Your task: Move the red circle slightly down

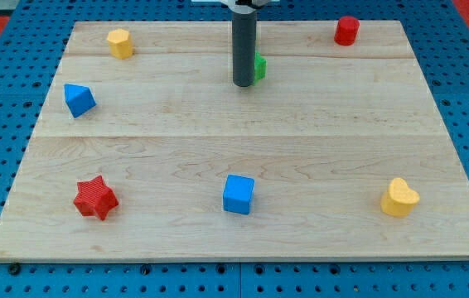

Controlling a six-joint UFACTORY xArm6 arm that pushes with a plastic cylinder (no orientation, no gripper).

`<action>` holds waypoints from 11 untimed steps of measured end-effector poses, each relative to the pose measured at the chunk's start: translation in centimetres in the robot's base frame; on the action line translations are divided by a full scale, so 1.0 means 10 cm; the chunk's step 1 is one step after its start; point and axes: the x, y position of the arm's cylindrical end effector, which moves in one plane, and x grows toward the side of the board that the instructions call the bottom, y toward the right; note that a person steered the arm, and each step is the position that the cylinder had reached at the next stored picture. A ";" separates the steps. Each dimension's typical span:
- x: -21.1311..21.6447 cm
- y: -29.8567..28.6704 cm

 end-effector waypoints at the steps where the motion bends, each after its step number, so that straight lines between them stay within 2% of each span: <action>1: -0.09 0.28; 2: -0.48 0.24; 3: -0.29 1.15; 4: -0.87 2.06; 5: -1.46 2.35; 6: -1.37 1.54; 7: -0.77 0.90; 9: -0.44 0.84; 10: 0.02 -0.12; 11: 0.13 -0.25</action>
